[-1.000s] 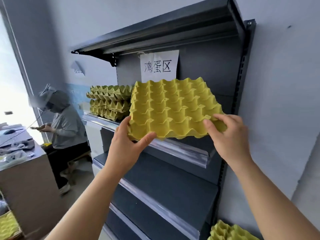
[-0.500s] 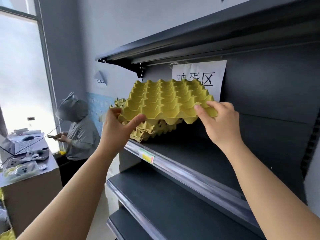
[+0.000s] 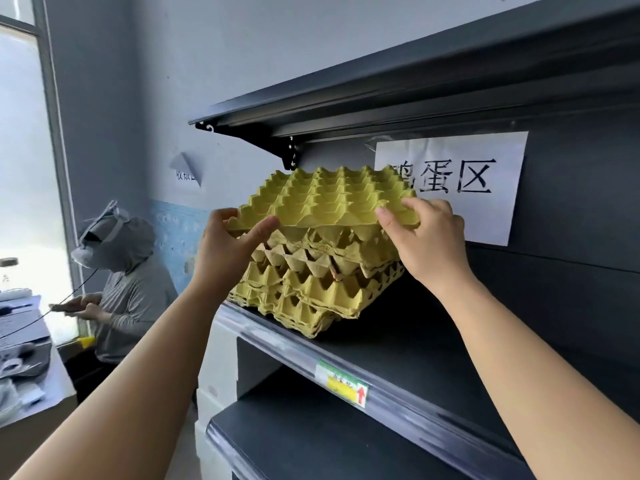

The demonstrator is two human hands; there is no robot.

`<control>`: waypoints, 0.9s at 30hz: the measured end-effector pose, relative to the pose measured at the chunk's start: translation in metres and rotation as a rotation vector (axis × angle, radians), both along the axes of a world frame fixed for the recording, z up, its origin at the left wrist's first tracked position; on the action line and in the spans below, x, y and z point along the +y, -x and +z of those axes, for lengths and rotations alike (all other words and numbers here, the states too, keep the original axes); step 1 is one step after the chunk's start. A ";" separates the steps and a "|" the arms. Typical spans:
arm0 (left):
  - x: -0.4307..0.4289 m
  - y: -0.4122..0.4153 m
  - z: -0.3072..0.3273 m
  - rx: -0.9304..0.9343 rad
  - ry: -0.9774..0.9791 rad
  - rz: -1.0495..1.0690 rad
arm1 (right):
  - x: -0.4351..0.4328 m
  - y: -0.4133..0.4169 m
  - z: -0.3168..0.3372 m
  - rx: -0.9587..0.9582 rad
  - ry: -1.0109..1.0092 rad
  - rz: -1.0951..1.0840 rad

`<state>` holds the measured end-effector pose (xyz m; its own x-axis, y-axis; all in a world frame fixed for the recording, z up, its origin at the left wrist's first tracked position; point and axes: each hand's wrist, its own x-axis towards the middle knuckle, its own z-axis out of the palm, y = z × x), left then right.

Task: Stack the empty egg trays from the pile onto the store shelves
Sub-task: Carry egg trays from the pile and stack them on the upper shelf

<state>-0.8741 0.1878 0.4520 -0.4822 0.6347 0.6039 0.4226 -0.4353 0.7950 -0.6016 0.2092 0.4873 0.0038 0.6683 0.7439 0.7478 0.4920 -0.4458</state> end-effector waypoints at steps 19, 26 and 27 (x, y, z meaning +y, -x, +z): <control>0.134 0.103 0.009 0.013 0.056 -0.427 | 0.026 0.110 -0.003 -0.079 0.084 -0.433; 0.145 0.108 0.003 -0.003 0.046 -0.459 | 0.024 0.118 -0.006 -0.192 0.082 -0.495; 0.146 0.110 0.002 0.007 0.054 -0.448 | 0.023 0.119 -0.007 -0.215 0.094 -0.504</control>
